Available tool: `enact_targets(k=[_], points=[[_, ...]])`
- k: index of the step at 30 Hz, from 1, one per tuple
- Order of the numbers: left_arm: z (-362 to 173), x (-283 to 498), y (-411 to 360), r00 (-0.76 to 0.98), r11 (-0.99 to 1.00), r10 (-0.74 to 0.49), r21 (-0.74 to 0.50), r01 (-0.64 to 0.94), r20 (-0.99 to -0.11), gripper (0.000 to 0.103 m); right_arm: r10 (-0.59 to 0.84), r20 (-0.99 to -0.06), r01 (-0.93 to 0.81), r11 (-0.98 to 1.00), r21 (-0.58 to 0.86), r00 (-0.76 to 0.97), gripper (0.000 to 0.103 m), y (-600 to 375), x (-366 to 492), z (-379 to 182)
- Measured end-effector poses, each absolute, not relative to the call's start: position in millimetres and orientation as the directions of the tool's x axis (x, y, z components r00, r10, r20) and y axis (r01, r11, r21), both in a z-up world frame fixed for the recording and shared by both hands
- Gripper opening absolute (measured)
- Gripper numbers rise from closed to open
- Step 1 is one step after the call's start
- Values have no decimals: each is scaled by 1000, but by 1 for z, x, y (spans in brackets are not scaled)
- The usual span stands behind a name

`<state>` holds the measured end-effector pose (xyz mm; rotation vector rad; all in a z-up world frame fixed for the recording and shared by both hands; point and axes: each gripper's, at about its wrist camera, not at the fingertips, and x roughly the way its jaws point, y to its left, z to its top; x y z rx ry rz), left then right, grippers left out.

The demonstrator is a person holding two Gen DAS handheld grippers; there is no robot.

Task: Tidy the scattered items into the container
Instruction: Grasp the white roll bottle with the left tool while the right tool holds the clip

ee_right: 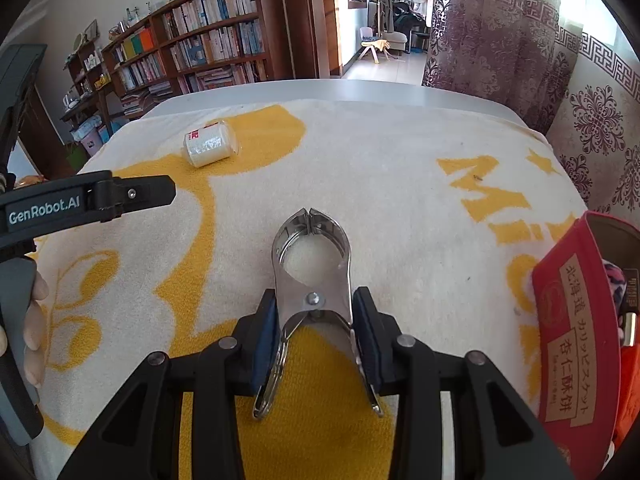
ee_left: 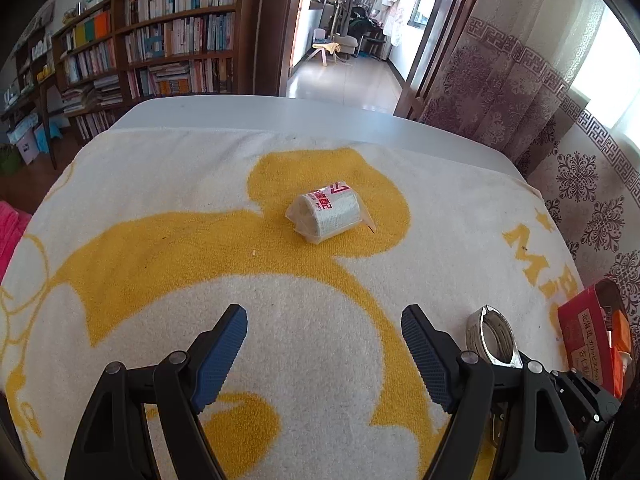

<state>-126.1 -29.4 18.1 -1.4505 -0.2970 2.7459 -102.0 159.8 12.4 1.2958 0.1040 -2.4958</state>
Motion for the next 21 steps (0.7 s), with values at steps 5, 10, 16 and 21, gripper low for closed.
enact_targets(k=[5, 10, 16, 21], points=[[13, -168, -25, -563, -975, 55, -167, 148, -824, 81, -249, -807, 319, -944, 80, -536, 42, 160, -102, 12], [12, -193, -22, -573, -969, -8, -135, 206, -820, 81, -259, -805, 319, -943, 92, -534, 42, 160, -102, 12], [0, -212, -17, -552, -972, -64, -75, 225, -831, 81, -251, -813, 357, -932, 57, -526, 51, 153, -100, 11], [-9, -209, -20, -567, -977, -103, -25, 213, -817, 64, -237, -814, 365, -930, 33, -530, 54, 149, -98, 10]])
